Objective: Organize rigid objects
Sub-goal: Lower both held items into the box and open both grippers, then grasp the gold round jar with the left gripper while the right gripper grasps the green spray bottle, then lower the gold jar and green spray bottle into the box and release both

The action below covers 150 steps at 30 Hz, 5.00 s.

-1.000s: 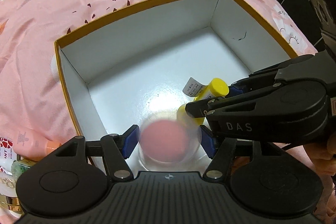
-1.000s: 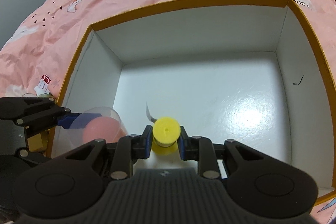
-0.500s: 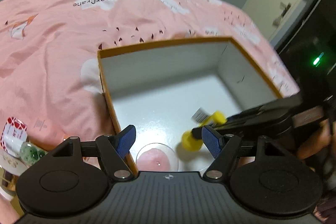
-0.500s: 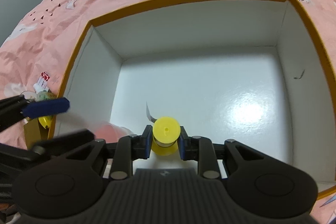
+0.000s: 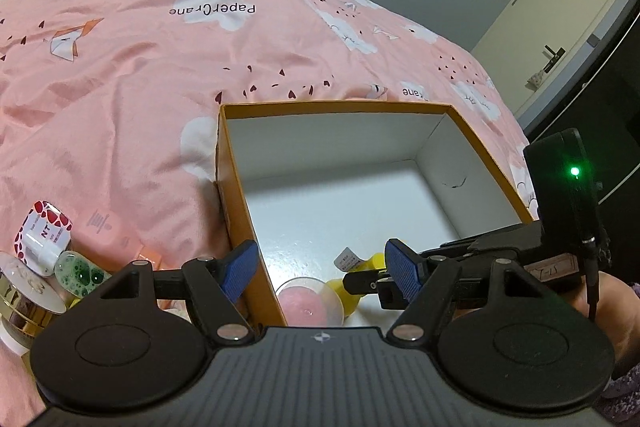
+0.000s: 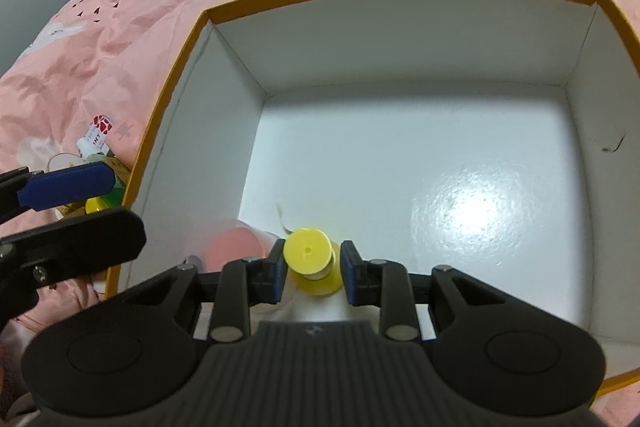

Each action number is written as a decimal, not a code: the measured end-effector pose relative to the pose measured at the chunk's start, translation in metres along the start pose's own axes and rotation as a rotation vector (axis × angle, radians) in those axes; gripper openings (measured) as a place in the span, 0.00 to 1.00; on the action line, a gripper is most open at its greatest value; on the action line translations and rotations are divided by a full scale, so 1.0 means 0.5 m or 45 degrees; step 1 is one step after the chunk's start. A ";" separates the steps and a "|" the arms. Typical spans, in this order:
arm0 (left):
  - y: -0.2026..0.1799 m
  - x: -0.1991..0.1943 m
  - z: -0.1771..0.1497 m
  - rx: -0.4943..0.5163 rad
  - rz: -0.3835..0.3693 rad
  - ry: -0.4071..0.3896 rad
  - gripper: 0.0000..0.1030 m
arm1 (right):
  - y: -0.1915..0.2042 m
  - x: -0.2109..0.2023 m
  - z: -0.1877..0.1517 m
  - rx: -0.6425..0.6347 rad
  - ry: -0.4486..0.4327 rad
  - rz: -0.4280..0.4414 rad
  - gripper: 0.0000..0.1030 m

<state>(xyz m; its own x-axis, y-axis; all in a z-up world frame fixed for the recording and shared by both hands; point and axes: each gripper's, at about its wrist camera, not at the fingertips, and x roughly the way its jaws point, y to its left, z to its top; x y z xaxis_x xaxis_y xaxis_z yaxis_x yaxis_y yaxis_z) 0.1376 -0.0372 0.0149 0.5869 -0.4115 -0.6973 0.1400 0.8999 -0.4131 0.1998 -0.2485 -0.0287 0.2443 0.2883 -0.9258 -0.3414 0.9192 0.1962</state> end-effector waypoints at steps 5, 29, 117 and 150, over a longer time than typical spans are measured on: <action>-0.001 -0.006 -0.004 0.004 -0.005 -0.009 0.82 | 0.003 -0.021 -0.004 -0.029 -0.037 -0.052 0.37; 0.070 -0.138 0.010 -0.041 0.077 -0.166 0.82 | 0.127 -0.186 -0.041 -0.273 -0.548 -0.022 0.66; 0.143 -0.189 0.016 -0.211 0.226 -0.266 0.31 | 0.227 -0.161 0.010 -0.250 -0.550 0.297 0.29; -0.065 0.167 0.030 0.260 0.275 0.164 0.31 | -0.066 -0.042 0.002 0.106 -0.239 -0.099 0.29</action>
<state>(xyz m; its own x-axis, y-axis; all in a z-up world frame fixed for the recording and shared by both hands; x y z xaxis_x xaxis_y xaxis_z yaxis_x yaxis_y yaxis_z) 0.1940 -0.0988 -0.0211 0.5168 -0.2111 -0.8297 0.1881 0.9735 -0.1305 0.2071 -0.2844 -0.0155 0.4341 0.2532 -0.8646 -0.2405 0.9574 0.1596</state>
